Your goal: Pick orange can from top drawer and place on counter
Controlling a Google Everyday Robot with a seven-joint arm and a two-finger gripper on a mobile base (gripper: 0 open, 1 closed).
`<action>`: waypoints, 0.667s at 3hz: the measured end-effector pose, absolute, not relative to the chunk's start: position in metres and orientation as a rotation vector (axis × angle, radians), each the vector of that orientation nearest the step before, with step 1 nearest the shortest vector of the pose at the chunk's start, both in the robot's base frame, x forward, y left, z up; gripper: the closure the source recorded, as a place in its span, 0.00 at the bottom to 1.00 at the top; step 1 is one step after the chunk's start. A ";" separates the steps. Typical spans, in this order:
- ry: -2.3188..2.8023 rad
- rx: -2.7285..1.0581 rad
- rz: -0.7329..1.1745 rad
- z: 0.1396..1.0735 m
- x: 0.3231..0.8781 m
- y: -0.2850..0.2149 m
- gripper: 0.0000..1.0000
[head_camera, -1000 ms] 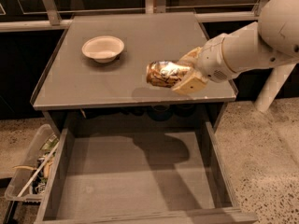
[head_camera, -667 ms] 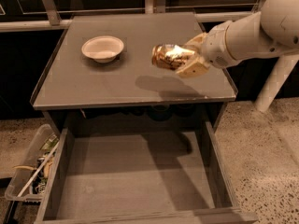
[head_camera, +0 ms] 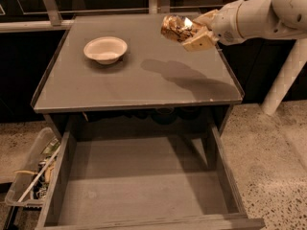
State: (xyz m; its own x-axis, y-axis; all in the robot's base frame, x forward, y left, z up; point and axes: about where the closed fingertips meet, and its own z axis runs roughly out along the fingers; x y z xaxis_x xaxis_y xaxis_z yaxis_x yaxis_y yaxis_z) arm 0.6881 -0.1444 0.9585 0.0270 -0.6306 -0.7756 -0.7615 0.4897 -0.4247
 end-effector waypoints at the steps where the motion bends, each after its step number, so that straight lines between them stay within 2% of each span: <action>1: 1.646 -1.171 0.257 0.954 0.715 -0.135 1.00; 2: 1.661 -1.202 0.305 0.944 0.728 -0.118 1.00</action>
Offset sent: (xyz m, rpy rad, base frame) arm 0.0540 0.0402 -0.0251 0.0754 0.1094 0.0988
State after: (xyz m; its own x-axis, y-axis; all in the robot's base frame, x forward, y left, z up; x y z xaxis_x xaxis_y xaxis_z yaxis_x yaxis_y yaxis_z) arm 0.7276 -0.1184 0.9439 0.0167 -0.5595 -0.8287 -0.8171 0.4700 -0.3338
